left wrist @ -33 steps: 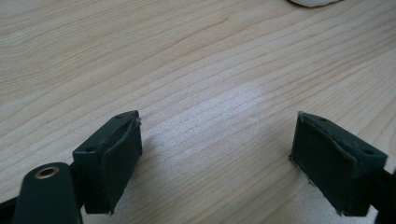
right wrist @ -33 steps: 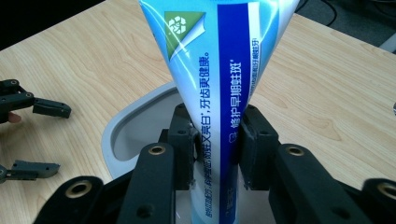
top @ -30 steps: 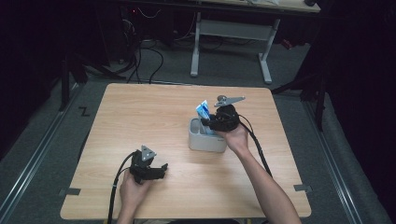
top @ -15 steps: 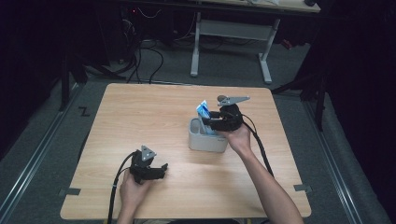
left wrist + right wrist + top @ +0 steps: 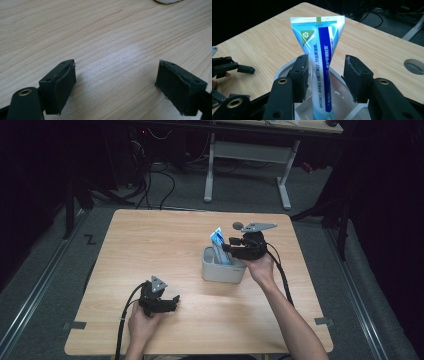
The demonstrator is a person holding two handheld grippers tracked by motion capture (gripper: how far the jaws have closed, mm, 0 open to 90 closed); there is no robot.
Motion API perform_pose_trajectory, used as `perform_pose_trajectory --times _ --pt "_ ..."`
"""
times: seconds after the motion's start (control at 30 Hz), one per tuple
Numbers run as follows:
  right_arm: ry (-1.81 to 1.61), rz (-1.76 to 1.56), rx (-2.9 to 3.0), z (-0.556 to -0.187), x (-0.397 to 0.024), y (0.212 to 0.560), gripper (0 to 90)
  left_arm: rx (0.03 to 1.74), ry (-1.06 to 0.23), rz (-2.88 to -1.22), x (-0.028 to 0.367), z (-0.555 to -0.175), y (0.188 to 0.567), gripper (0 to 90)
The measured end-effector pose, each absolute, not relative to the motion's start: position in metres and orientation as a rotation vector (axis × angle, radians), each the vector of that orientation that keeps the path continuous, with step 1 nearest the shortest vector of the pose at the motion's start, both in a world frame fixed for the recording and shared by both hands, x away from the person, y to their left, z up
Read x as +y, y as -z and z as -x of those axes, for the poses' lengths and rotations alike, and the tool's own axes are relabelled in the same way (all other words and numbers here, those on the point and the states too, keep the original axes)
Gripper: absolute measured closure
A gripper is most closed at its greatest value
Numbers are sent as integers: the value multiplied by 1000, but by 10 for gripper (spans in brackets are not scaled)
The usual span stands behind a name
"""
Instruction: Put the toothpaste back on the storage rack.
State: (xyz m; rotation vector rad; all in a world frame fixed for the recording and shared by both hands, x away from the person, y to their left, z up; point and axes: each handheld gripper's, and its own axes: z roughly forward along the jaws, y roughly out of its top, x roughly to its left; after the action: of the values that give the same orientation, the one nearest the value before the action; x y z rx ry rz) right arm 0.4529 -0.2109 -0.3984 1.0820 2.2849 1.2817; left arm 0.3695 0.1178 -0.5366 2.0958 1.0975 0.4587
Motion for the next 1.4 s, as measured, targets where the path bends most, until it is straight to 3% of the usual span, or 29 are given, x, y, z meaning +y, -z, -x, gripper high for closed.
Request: perform_pose_trajectory --times 1.4 --pt "-1320 -1091 2217 -430 -246 379 547 1097 -459 -2096 118 -370 537 165"
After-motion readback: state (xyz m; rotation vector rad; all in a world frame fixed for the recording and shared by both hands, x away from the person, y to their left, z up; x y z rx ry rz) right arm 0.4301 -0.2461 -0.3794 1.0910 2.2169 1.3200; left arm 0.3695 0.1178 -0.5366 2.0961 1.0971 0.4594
